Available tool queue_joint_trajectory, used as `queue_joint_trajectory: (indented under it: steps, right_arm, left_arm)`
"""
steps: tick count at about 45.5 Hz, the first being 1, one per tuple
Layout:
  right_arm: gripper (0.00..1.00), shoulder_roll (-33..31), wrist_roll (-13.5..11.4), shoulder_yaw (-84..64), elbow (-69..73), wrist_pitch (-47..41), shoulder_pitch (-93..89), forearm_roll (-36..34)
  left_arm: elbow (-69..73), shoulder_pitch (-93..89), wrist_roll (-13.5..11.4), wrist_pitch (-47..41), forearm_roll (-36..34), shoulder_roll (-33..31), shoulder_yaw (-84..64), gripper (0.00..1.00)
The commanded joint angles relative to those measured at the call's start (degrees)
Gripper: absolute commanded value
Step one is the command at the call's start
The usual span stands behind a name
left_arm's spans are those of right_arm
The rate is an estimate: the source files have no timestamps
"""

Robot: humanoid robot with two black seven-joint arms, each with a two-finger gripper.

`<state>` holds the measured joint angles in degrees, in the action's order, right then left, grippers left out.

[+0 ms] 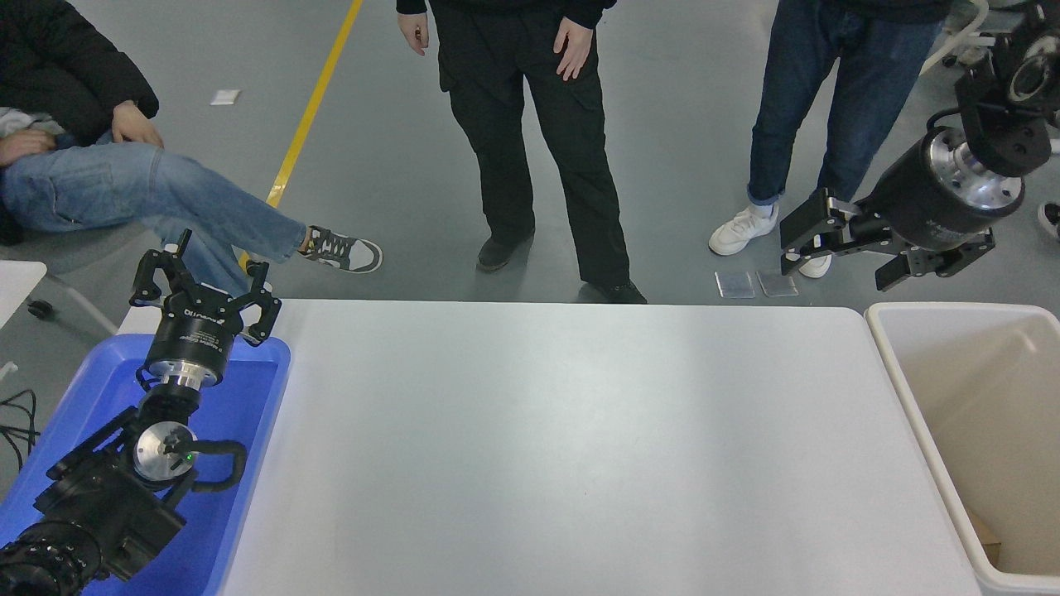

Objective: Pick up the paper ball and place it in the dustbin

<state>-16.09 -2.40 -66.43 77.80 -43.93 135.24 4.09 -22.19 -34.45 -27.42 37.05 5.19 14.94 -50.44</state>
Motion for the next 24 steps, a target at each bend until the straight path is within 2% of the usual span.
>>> queue_joint_trajectory:
  steps: [1,24]
  right_arm:
    - [1.0,3.09,-0.06,0.16,0.24,-1.07,1.25,-0.31]
    - [1.0,-0.25,-0.32,-7.93,-0.29,-1.07,-0.95,0.21]
  left_arm:
    - [-0.04,0.0,0.0,-0.05,0.0,0.0,-0.01,0.98]
    - [-0.04,0.0,0.09,0.04,0.0,0.0,0.08,0.98]
